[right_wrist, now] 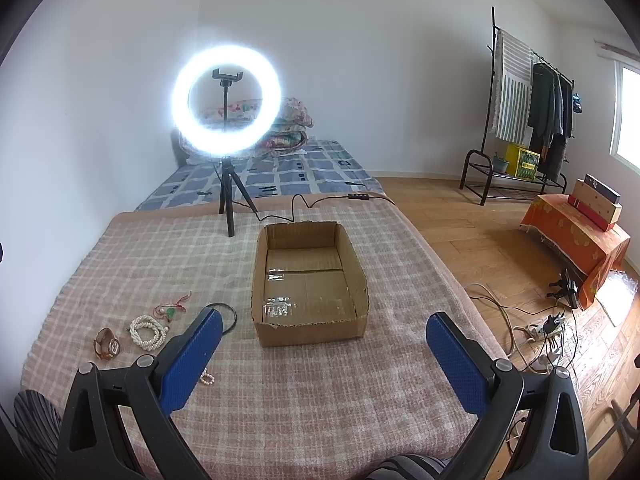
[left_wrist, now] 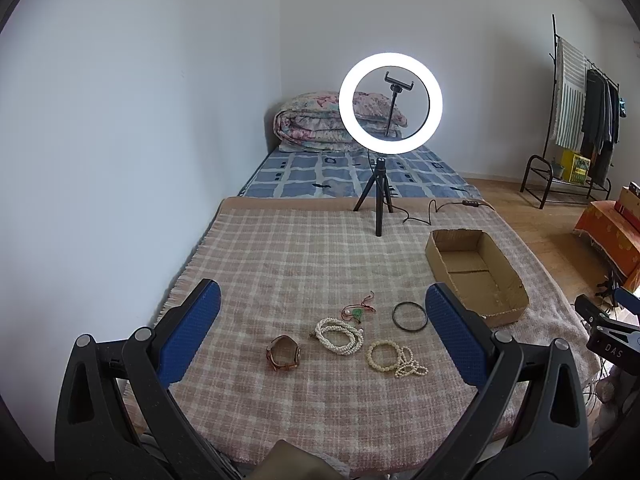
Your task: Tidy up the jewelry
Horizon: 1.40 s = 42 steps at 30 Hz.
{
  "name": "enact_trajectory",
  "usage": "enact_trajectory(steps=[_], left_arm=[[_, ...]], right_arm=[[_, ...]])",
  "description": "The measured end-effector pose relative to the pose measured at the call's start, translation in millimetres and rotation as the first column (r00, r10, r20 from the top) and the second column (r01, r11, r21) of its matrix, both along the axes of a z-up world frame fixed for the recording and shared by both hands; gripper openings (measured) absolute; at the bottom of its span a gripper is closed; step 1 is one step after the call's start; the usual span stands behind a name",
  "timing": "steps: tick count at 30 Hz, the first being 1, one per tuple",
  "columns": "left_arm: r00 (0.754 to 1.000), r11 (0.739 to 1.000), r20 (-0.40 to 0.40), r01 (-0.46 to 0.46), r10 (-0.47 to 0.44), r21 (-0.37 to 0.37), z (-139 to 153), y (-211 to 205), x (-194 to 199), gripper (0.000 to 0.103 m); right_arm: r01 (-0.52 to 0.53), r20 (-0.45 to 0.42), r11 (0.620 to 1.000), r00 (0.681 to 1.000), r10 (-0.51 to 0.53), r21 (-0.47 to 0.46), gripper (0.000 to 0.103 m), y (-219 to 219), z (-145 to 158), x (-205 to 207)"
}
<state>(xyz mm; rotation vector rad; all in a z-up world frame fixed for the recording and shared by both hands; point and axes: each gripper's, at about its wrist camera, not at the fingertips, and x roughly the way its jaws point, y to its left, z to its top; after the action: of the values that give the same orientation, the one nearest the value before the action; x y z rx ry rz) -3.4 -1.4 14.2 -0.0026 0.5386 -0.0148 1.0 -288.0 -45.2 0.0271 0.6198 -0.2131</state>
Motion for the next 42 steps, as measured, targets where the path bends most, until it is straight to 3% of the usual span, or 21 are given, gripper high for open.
enact_trajectory(steps=[42], left_arm=[[1.0, 1.0, 0.018, -0.005, 0.005, -0.005, 4.4, 0.3, -2.9, 0.103]], right_arm=[[-0.006, 0.003, 1.0, 1.0, 0.006, 0.007, 0.103, 4.6, 1.5, 1.0]])
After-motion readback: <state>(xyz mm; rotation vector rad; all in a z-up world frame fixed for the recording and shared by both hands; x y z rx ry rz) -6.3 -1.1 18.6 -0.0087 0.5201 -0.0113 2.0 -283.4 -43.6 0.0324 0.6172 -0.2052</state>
